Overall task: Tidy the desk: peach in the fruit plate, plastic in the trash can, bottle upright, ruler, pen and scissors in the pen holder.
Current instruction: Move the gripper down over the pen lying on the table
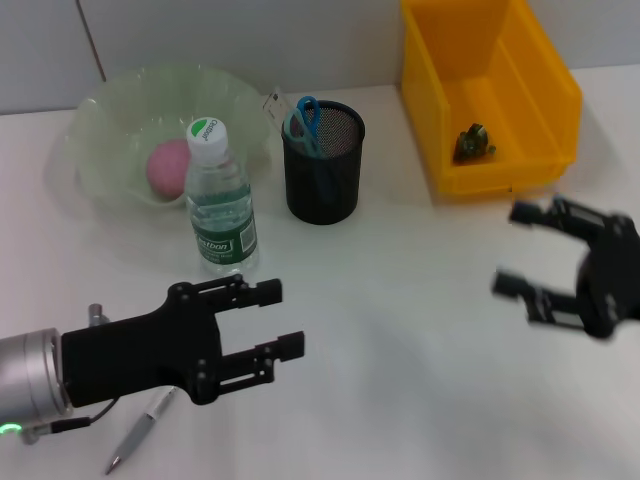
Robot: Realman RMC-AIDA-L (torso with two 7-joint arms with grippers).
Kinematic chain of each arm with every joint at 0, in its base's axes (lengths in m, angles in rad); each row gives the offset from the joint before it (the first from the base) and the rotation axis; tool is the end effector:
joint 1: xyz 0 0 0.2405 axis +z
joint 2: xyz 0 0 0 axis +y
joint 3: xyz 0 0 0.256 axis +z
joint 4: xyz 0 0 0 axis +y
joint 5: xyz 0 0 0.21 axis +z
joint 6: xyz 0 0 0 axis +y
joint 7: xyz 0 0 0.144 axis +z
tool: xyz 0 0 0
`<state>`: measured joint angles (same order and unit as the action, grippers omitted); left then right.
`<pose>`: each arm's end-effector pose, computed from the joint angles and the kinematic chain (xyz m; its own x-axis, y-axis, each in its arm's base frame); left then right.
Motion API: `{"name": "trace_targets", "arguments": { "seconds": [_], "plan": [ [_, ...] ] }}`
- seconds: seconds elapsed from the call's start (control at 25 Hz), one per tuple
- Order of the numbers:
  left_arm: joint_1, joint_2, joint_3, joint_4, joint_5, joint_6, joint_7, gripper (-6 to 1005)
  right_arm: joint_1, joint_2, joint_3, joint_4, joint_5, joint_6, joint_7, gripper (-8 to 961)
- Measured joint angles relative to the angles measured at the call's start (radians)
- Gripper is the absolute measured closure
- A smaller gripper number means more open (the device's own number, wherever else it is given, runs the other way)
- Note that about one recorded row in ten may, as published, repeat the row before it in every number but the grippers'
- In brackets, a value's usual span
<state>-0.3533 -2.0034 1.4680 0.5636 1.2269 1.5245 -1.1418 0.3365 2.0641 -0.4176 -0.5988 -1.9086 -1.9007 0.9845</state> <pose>-0.2466 0.2719 -0.0404 0.7227 0.2397 0.6482 0.3148 -0.9492 0.0000 0.2991 0.2526 0.0415 0.6965 -0.0332 -0.7168 -0.3470 -0.8899 -0.2960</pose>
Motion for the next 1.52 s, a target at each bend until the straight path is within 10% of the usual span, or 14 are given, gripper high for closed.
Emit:
{"name": "trace_targets", "arguments": {
  "seconds": [0.32,0.76,1.12,1.52],
  "plan": [
    [0.194,-0.065,-0.03,0.586,0.472,-0.221,-0.557,358,-0.054,-0.001,-0.028,-0.058,-0.025,-0.003,0.018,153],
    [0.308,-0.063,0.141,1.149,1.051,-0.203,-1.247,359,-0.058,-0.007,-0.027,-0.059,-0.06,0.067,0.017,153],
    [0.192,-0.066,0.302,1.197,1.41,-0.057,-1.642,359,-0.058,-0.01,-0.026,-0.053,-0.061,0.086,0.013,154],
    [0.153,-0.071,0.344,1.182,1.438,-0.015,-1.731,360,-0.058,-0.01,-0.026,-0.051,-0.061,0.095,0.008,154]
  ]
}}
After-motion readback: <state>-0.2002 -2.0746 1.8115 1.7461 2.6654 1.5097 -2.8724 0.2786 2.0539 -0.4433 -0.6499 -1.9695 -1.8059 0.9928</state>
